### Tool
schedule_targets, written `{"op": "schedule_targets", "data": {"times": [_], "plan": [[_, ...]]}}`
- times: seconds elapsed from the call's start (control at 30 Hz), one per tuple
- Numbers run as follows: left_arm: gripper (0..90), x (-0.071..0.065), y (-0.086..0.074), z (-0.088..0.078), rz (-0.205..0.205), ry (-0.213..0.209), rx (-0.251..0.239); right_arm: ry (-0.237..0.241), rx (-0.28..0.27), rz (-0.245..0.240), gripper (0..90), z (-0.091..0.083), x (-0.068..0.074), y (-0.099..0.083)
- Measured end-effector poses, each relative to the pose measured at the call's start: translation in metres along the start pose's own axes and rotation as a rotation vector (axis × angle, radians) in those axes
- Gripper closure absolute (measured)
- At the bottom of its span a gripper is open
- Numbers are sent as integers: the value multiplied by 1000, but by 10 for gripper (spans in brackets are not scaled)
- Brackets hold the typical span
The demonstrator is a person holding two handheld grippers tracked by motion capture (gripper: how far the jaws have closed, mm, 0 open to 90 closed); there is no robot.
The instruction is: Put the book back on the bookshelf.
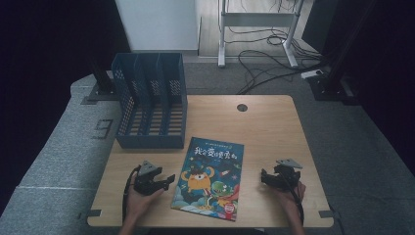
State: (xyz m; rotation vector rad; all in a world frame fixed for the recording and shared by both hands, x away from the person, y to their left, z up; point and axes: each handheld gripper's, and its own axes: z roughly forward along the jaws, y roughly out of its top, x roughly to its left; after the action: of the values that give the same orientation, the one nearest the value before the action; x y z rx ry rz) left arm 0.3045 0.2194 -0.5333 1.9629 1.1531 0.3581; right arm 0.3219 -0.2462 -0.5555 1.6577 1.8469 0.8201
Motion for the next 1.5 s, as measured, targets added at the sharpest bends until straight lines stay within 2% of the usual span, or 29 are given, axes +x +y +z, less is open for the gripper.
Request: {"op": "schedule_targets", "data": {"times": [0.23, 0.63, 0.77, 0.87, 0.97, 1.1, 1.23, 1.27, 1.3, 1.37, 1.43, 1.47, 1.5], "plan": [[315, -6, 4, 0, 3, -18, -25, 8, -5, -6, 111, -2, -1, -1], [301, -8, 6, -1, 14, -19, -24, 1, 1, 0, 130, -4, -1, -2], [294, -10, 10, -1, 10, -27, -44, 37, 4, 37, 141, -6, 0, 0], [315, -15, 11, 3, 43, 11, -43, 45, -14, 44, 141, -9, 3, 2], [306, -17, 11, 5, 47, -3, -28, 57, -37, 45, 147, -11, 6, 5], [301, -20, 21, 7, 48, -13, -12, 87, -56, 19, 154, -12, 14, 15], [297, -27, 46, 14, 60, -21, -30, 114, -66, 2, 160, -16, 27, 27], [294, -30, 50, 15, 63, -29, -36, 135, -74, 1, 162, -19, 35, 31], [294, -32, 52, 16, 68, -37, -36, 135, -74, 1, 162, -19, 35, 31], [293, -39, 52, 19, 90, -50, -48, 171, -88, 12, 163, -21, 43, 33], [293, -42, 47, 21, 90, -61, -52, 223, -110, 41, 171, -23, 49, 31], [293, -43, 45, 24, 89, -64, -30, 237, -121, 48, 176, -21, 53, 29], [288, -43, 45, 26, 94, -61, -16, 243, -95, 25, 165, -18, 59, 28]]}}
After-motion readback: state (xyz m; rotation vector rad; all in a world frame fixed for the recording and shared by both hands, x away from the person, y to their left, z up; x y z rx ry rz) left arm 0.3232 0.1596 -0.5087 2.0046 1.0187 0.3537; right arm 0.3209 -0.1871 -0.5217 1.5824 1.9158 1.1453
